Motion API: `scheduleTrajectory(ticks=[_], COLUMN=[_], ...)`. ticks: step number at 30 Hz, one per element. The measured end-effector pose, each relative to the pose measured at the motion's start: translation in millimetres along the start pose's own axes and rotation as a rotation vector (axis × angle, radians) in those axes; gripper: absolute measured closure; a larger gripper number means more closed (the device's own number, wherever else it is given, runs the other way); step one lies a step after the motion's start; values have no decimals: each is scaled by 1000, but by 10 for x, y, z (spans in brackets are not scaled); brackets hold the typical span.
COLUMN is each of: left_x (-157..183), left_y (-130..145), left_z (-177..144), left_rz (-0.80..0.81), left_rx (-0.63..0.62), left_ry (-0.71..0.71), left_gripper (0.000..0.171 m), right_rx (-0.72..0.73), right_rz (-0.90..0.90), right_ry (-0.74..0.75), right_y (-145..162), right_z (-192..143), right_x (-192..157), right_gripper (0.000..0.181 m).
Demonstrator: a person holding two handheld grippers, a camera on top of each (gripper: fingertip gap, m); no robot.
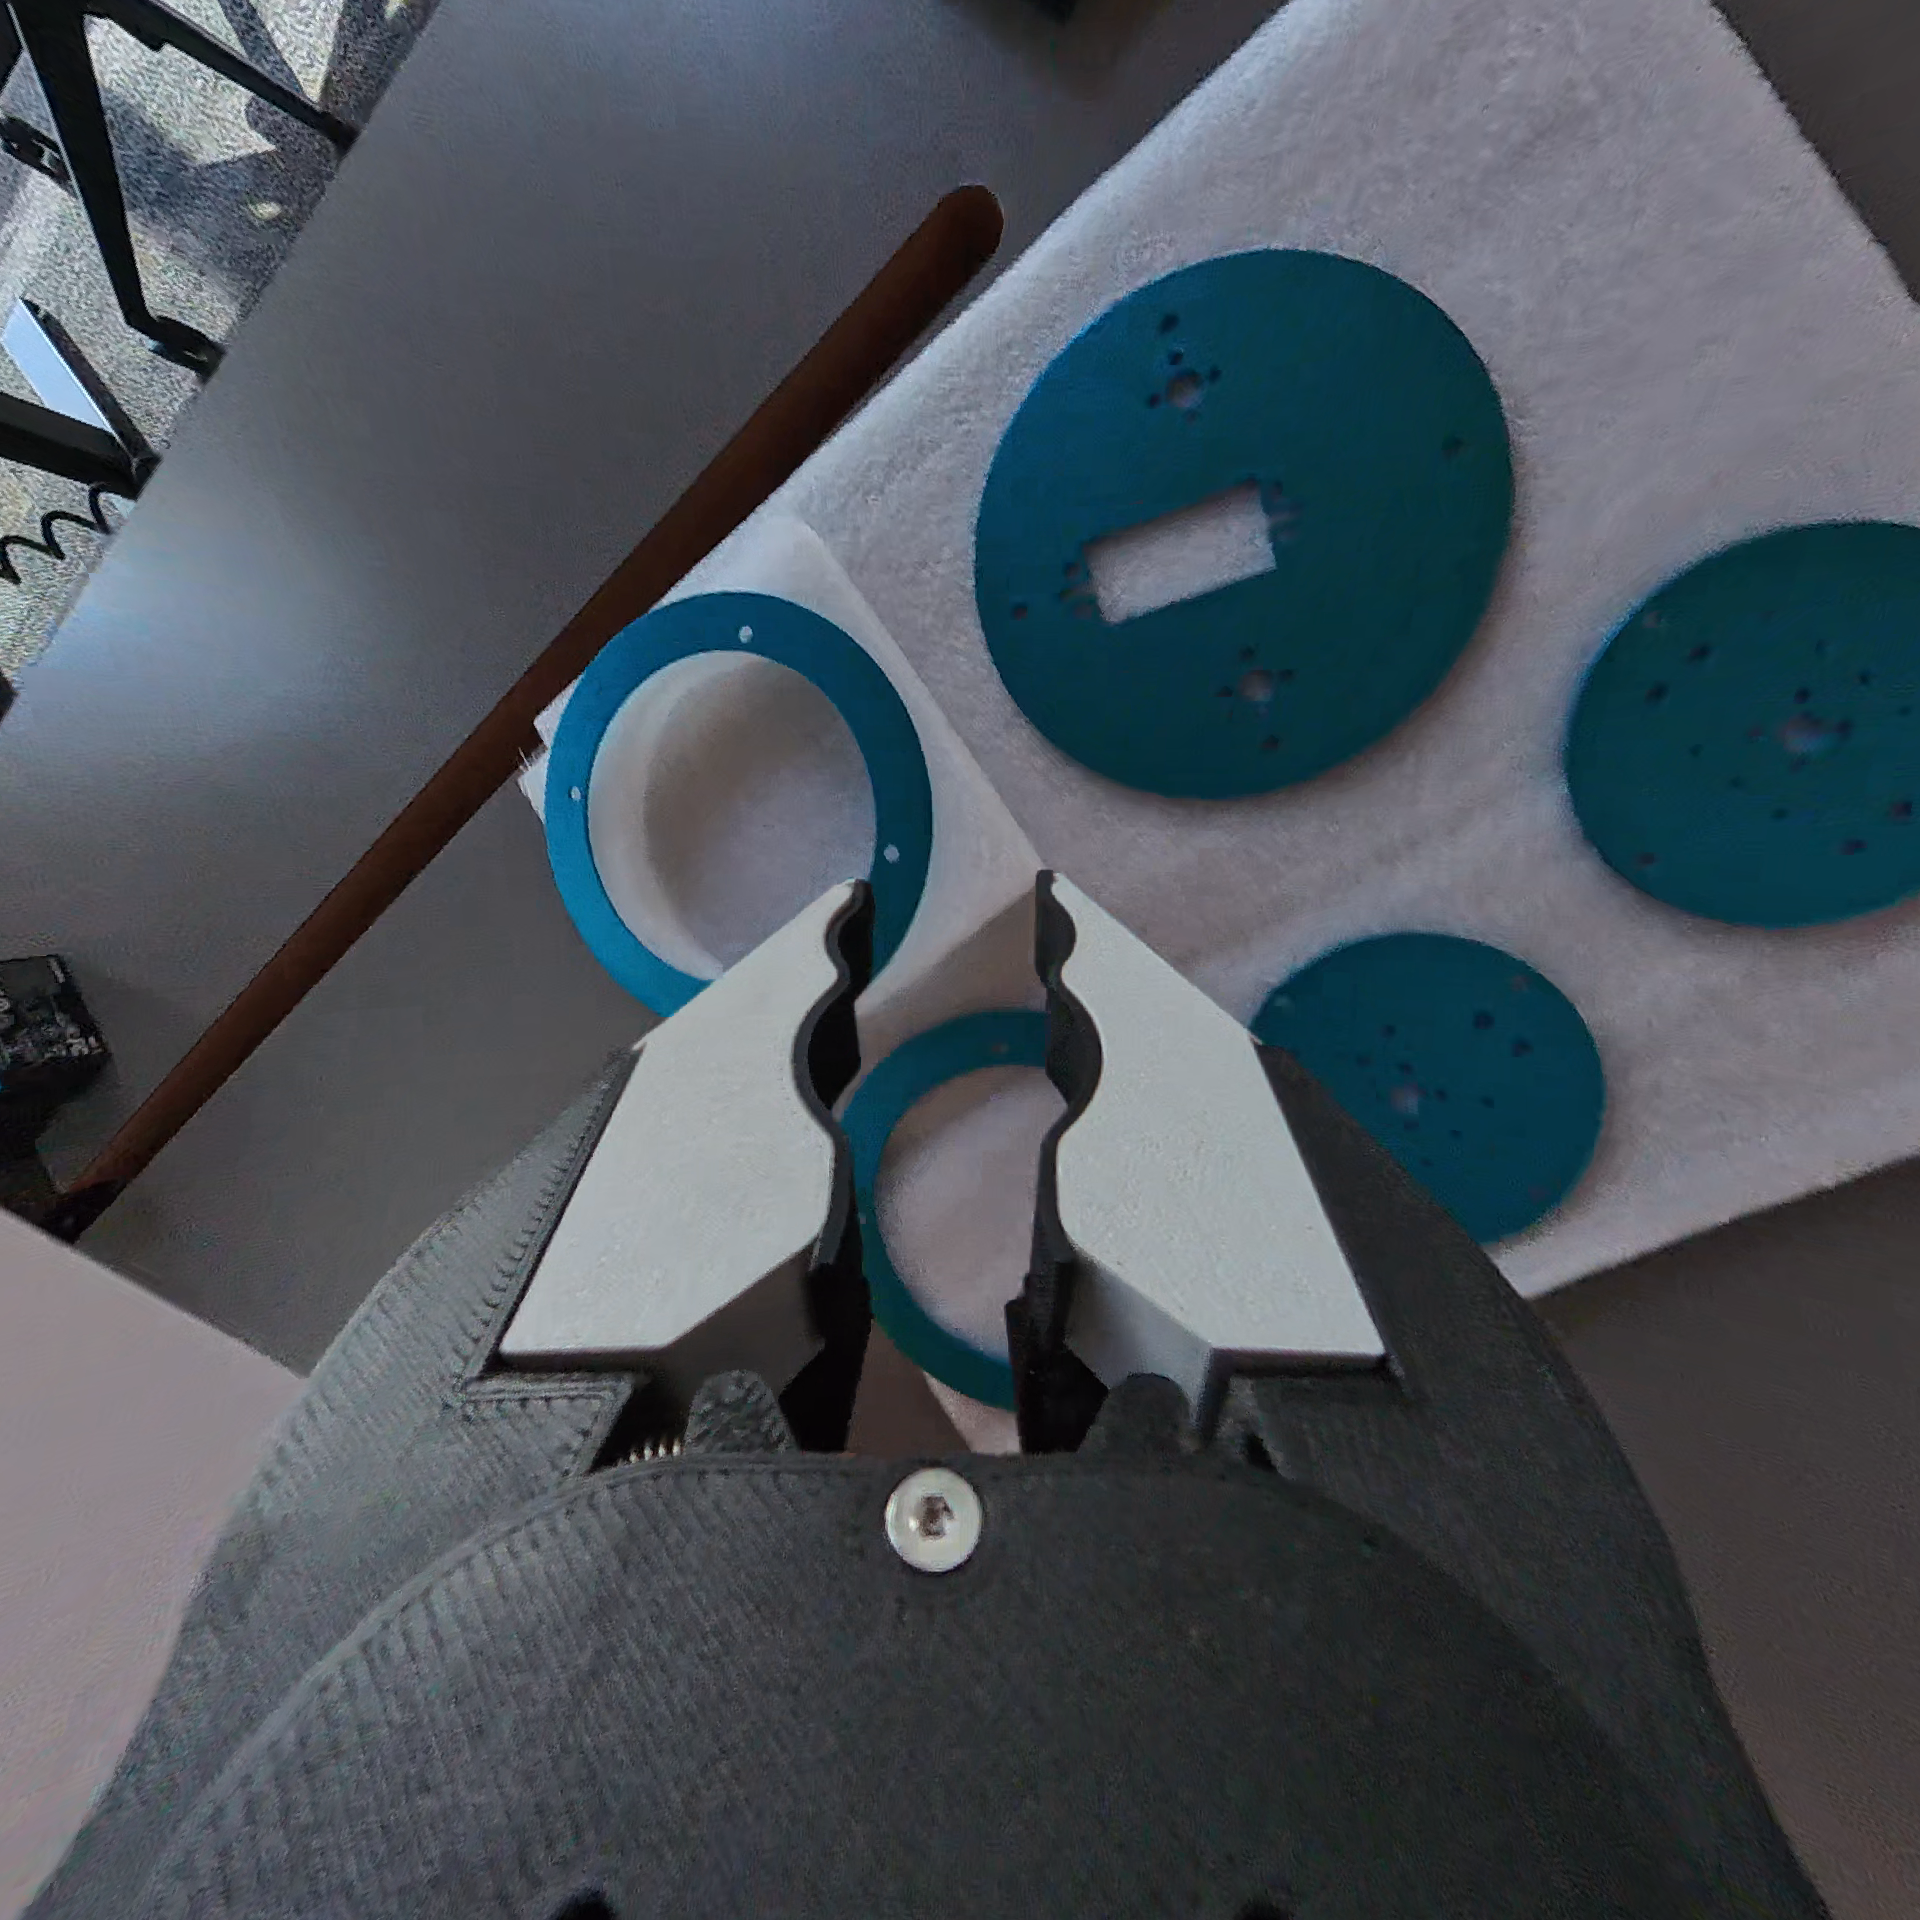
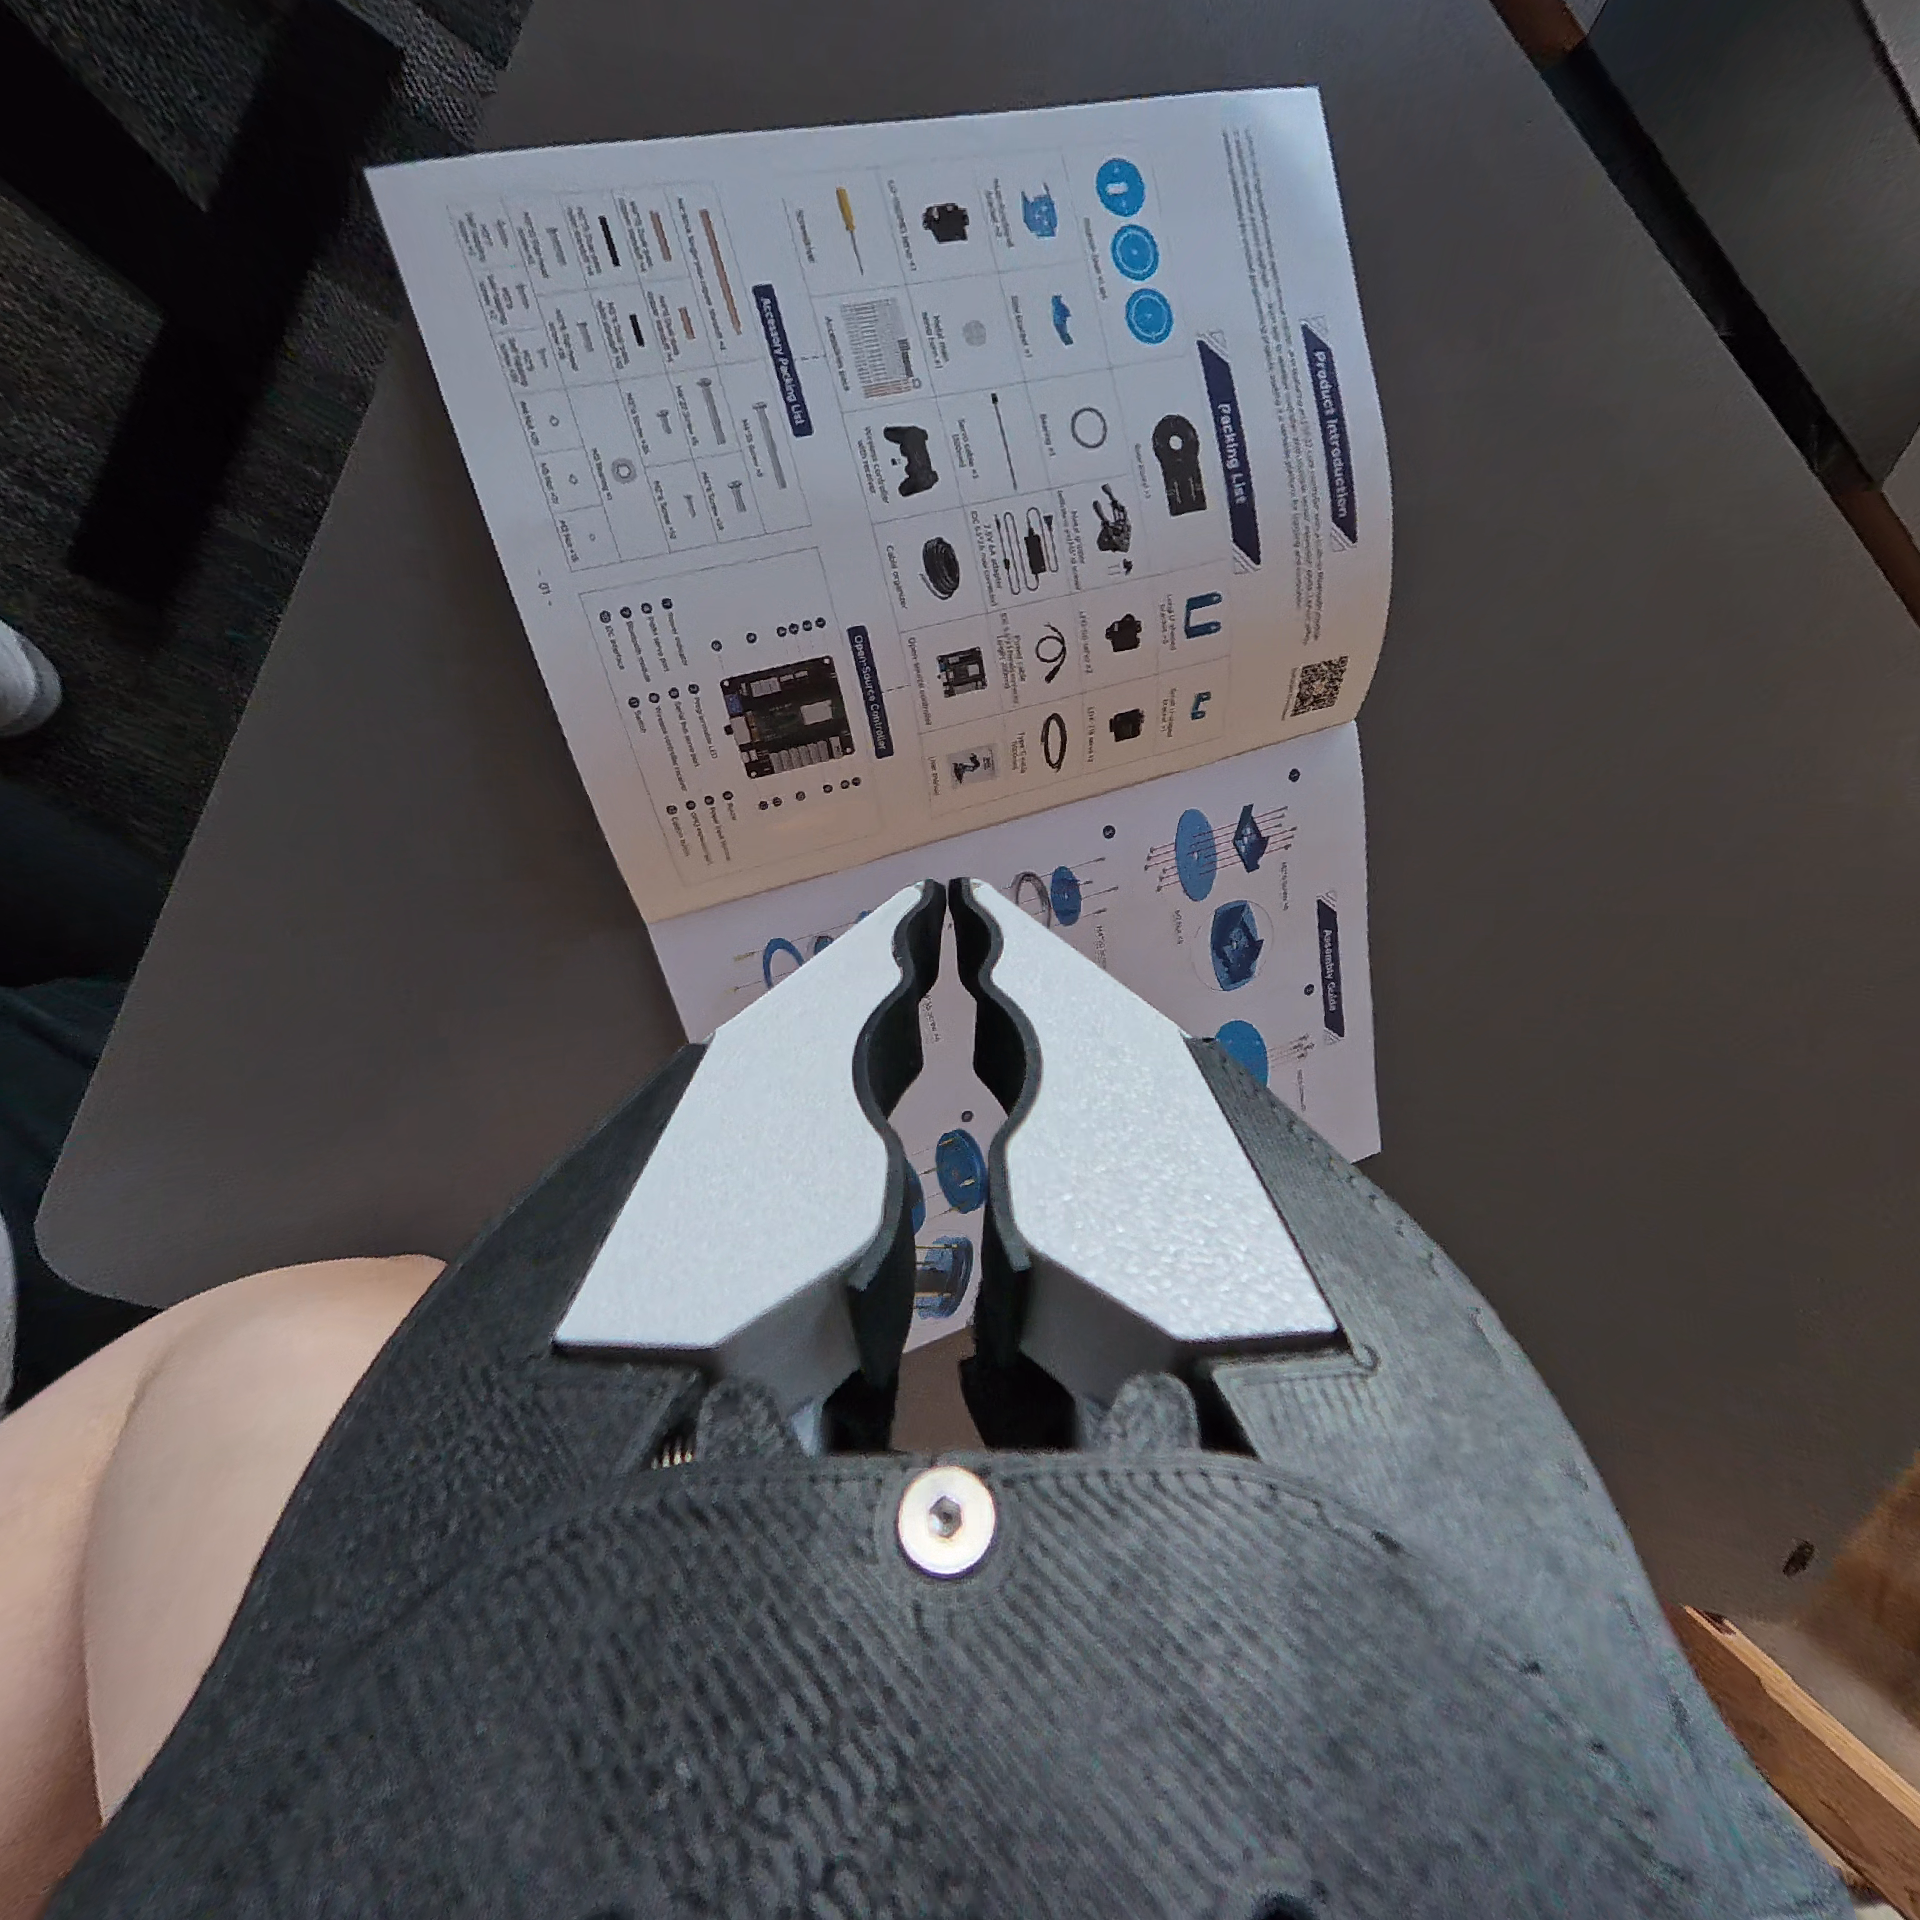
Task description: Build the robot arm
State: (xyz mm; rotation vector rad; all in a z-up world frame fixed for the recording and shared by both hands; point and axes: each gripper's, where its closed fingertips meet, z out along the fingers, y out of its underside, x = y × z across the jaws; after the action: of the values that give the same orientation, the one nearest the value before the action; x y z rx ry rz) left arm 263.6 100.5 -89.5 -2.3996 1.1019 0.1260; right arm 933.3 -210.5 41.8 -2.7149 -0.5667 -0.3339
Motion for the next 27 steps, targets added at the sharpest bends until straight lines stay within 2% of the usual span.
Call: scheduleTrajectory(ticks=[5, 8, 11, 14, 16, 20, 24, 27], left_x=[-207, -191, -229, -226, -130, -120, -224, -306], left_y=[4, 62, 140, 152, 153, 154, 85, -66], left_z=[386, 515, 605, 638, 629, 628, 587, 421], left_rz=[-8, -20, -21, -30, -63, -127, -136, -198], left_rx=[-88, -125, -161, -166, -169, -181, -125, -43], left_ry=[76, 166, 197, 247, 344, 418, 375, 376], left_gripper=[139, 139, 140, 138, 157, 157, 158, 157], right_rx=[-29, -44, -52, -68, -82, -99, -103, -103], right_rz=[-44, -41, -46, -58, -68, -82, -94, -97], right_ry=[24, 54, 67, 69, 65, 61, 55, 51], right_y=[-70, -117, -163, -194, -206, -229, -249, -257], right_z=[7, 11, 23, 54, 83, 121, 140, 150], right_x=[-73, -32, -13, -17, -30, -42, -56, -59], right_gripper=[180, 180, 180, 180, 180, 180, 180, 180])
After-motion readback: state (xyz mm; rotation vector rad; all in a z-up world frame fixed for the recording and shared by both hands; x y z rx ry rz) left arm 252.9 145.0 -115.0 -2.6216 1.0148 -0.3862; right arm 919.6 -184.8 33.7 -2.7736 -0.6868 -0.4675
